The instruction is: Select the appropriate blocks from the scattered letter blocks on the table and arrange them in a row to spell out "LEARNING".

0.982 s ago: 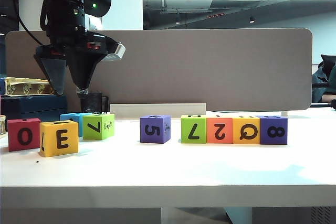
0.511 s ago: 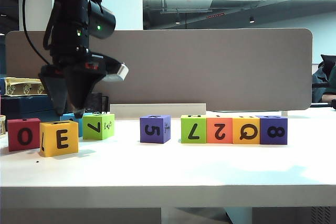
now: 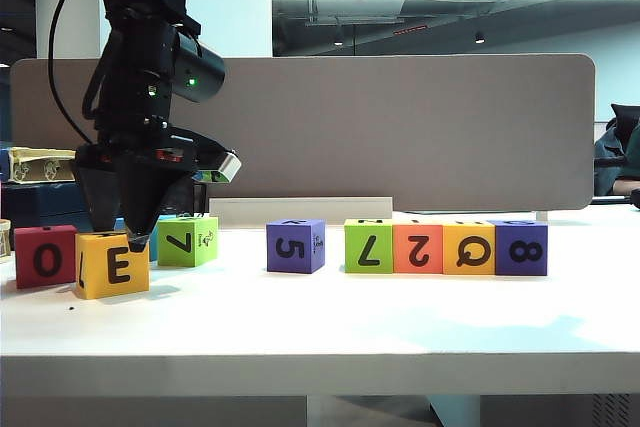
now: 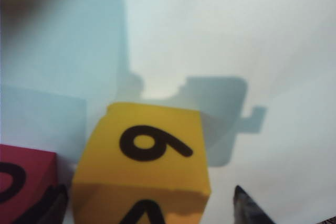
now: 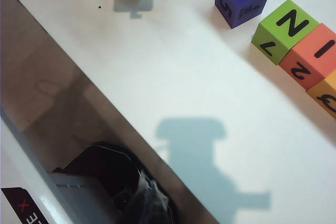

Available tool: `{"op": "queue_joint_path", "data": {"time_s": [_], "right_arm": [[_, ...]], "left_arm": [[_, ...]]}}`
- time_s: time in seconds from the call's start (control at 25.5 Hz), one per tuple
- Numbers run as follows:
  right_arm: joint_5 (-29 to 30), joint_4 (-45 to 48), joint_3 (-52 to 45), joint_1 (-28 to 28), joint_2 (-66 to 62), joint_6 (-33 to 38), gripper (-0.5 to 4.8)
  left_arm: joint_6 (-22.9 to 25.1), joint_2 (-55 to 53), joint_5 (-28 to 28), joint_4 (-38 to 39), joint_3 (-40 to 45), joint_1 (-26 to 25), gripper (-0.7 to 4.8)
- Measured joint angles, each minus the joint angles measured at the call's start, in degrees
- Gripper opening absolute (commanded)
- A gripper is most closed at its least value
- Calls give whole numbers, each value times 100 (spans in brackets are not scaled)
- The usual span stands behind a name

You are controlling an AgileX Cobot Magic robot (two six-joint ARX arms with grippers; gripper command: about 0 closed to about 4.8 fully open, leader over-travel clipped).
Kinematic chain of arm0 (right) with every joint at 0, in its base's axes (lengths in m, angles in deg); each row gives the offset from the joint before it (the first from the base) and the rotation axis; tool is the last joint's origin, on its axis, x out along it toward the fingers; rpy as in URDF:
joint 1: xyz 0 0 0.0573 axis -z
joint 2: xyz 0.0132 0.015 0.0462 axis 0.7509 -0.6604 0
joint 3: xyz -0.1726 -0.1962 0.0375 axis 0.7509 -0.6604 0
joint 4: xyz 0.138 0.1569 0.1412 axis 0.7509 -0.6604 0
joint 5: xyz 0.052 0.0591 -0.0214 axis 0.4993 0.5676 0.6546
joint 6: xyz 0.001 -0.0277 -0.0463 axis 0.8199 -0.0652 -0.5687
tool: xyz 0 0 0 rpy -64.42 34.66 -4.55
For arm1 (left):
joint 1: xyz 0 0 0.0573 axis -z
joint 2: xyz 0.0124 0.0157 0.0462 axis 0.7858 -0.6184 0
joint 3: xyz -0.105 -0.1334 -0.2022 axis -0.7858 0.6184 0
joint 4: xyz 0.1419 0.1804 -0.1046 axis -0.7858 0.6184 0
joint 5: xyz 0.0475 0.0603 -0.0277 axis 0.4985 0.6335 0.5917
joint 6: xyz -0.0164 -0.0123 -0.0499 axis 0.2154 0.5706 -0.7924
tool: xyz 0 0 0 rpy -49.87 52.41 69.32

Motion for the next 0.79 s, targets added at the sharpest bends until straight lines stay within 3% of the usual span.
{"op": "queue_joint_path", "data": {"time_s": [0.12, 0.35, 0.51, 0.79], "right_arm": [[0, -2, 0, 0, 0, 0, -2], [-2, -2, 0, 0, 0, 0, -2], [-2, -2, 0, 0, 0, 0, -2], [-2, -2, 0, 0, 0, 0, -2]], "left_arm": [[2, 0, 39, -68, 0, 0, 321], [2, 0, 46, -81, 0, -2, 315], [4, 0, 46, -94, 0, 0, 236], [-24, 2, 46, -98, -2, 0, 236]]}}
